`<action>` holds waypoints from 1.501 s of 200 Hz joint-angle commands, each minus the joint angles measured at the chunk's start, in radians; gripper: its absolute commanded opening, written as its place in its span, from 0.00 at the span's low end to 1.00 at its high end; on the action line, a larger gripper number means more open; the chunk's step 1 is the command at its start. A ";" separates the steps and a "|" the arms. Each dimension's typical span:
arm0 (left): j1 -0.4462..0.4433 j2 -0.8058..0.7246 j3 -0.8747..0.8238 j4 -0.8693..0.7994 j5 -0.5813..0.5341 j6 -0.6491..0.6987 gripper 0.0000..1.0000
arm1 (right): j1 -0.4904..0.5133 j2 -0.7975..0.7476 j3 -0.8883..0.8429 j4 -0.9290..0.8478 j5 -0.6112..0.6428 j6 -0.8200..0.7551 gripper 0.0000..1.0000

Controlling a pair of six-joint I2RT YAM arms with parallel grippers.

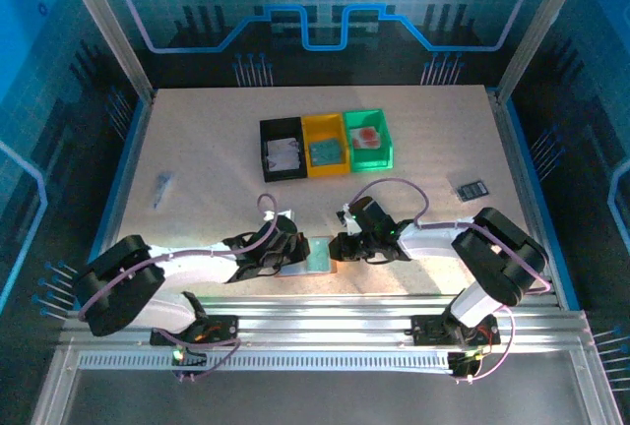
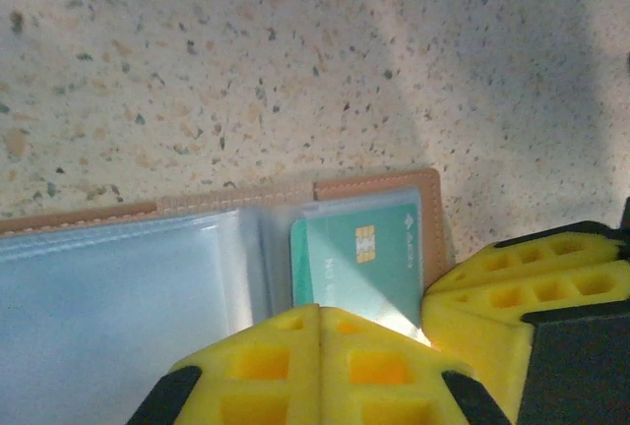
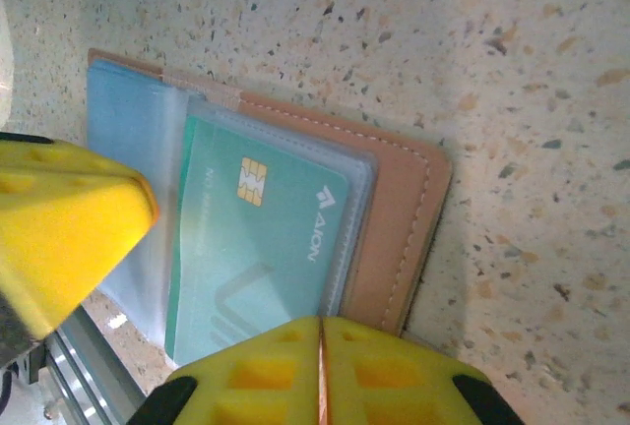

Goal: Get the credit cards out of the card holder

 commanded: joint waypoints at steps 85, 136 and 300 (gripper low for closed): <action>0.006 0.002 0.053 -0.108 0.021 0.026 0.12 | 0.032 0.034 -0.004 -0.045 0.061 0.002 0.02; 0.006 0.010 0.070 -0.178 0.012 0.034 0.19 | 0.032 0.035 -0.015 -0.047 0.091 0.016 0.00; 0.005 0.098 0.086 -0.091 0.045 -0.030 0.19 | 0.056 0.065 -0.033 0.038 0.067 0.029 0.00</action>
